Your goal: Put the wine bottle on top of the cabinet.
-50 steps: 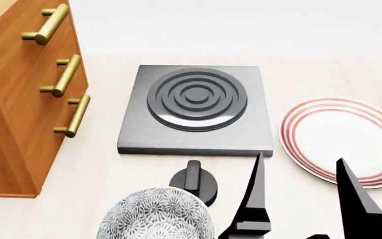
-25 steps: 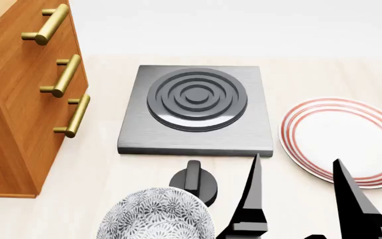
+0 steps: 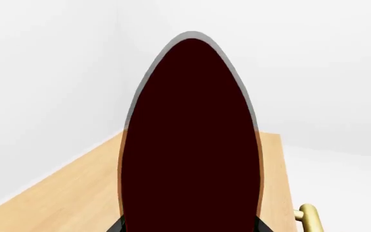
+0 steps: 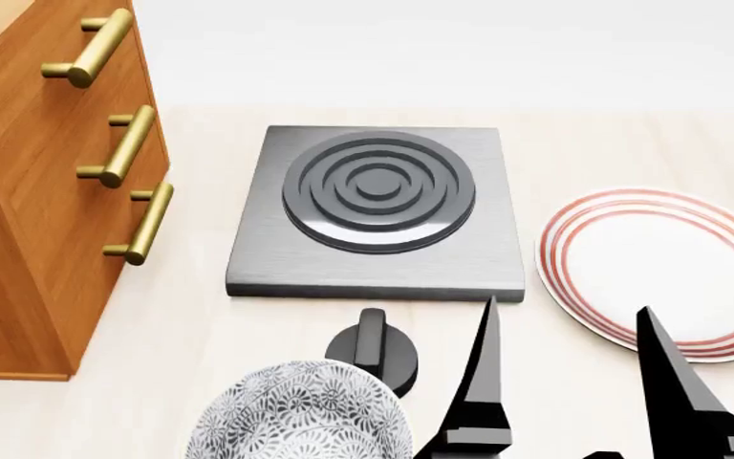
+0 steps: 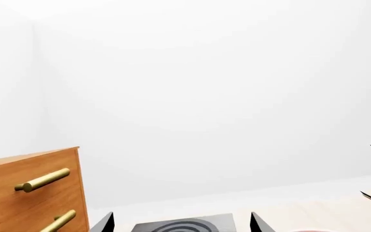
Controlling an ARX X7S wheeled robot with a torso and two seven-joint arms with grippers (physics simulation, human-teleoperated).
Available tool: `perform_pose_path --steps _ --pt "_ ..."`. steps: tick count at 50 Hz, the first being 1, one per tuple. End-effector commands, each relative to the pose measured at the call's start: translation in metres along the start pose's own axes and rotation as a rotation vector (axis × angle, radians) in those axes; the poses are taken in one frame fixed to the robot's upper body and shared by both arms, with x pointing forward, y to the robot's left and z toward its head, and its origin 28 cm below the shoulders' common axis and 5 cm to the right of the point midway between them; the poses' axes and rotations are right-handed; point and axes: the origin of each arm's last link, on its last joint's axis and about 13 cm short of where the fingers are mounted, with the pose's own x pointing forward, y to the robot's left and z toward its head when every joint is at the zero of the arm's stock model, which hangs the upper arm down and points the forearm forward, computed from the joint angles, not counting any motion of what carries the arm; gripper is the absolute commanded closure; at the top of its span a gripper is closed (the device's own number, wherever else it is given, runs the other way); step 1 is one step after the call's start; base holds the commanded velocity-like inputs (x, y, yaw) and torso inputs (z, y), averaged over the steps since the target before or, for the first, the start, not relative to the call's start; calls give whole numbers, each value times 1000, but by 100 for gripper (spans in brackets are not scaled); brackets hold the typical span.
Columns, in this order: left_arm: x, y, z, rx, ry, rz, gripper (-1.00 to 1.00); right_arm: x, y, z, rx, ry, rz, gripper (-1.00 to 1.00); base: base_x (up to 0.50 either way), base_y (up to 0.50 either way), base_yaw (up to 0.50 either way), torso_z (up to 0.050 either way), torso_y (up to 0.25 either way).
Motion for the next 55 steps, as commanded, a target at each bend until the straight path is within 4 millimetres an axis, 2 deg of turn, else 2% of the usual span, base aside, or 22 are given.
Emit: perform_pose_path --steps 1,11,12,37,49,55 --pt "2 -8 -19 -64 62 -62 100 1 -2 1 -1 -26 -1 -100 0 0 0 0 0" --pt "3 -9 -19 -58 63 -55 100 2 -2 1 2 -27 -1 -100 2 1 0 0 0" --pt "3 -9 -19 -54 61 -55 -100 2 -2 1 2 -27 -1 -100 11 0 0 0 0" --pt "3 -8 -22 -60 64 -48 -100 2 -1 1 2 -25 2 -100 0 0 0 0 0" --pt "-6 -5 -9 -49 -37 -36 -100 1 1 0 2 -21 10 -100 0 0 0 0 0" --pt "-10 -8 -10 1 -78 -57 -100 1 1 0 2 -21 12 -100 0 0 0 0 0"
